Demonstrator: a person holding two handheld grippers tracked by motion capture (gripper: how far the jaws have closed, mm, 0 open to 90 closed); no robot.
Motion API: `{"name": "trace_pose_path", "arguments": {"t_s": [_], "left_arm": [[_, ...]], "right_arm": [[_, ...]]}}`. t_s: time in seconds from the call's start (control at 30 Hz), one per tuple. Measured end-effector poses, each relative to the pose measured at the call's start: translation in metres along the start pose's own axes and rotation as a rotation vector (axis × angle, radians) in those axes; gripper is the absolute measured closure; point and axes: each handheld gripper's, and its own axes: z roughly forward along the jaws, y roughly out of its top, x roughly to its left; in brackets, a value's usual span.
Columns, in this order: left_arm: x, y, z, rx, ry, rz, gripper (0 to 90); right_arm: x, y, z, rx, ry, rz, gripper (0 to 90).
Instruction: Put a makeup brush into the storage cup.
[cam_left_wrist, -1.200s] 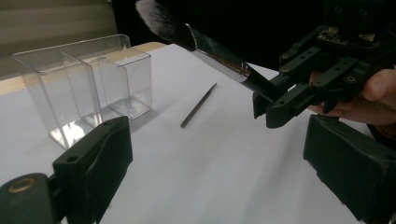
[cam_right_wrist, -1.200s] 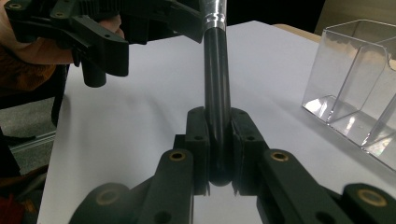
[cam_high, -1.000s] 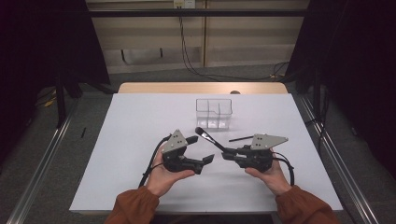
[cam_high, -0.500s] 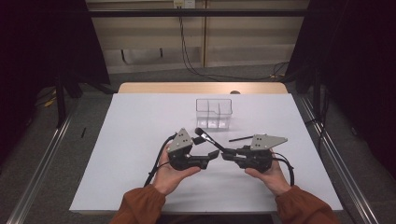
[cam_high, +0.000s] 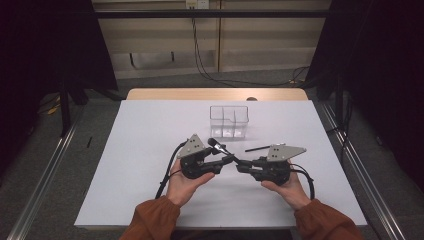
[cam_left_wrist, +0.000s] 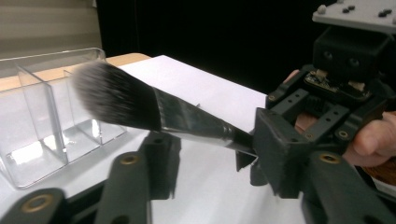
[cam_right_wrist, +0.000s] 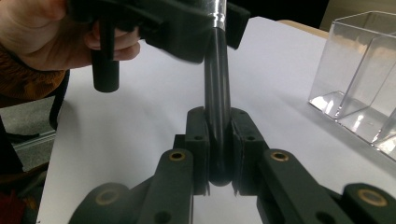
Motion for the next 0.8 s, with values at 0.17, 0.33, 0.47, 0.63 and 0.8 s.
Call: {"name": "trace_pose_path", "arguments": {"t_s": [0.17, 0.33, 0.47, 0.63, 0.8], "left_arm": [[0.0019, 0.0002, 0.0002, -0.002, -0.012, -0.023, 54.5], [0.0013, 0.0014, -0.0004, -0.009, -0.036, -0.043, 61.5], [0.0022, 0.0019, -0.0012, -0.01, -0.049, -0.066, 63.7], [0.0028, 0.0044, -0.0029, -0.014, -0.078, -0.101, 69.0], [0.0004, 0.0074, -0.0031, -0.011, -0.095, -0.104, 72.5]], "right_arm": [[-0.0005, -0.0006, 0.0005, 0.006, 0.002, 0.001, 79.7], [-0.0011, -0.0013, 0.0015, 0.006, 0.001, 0.0, 79.6], [-0.0002, -0.0019, 0.0025, 0.012, 0.003, -0.008, 79.6], [0.0012, -0.0031, 0.005, 0.023, 0.009, -0.016, 79.7], [0.0021, -0.0037, 0.0067, 0.025, 0.018, -0.015, 79.5]]}}
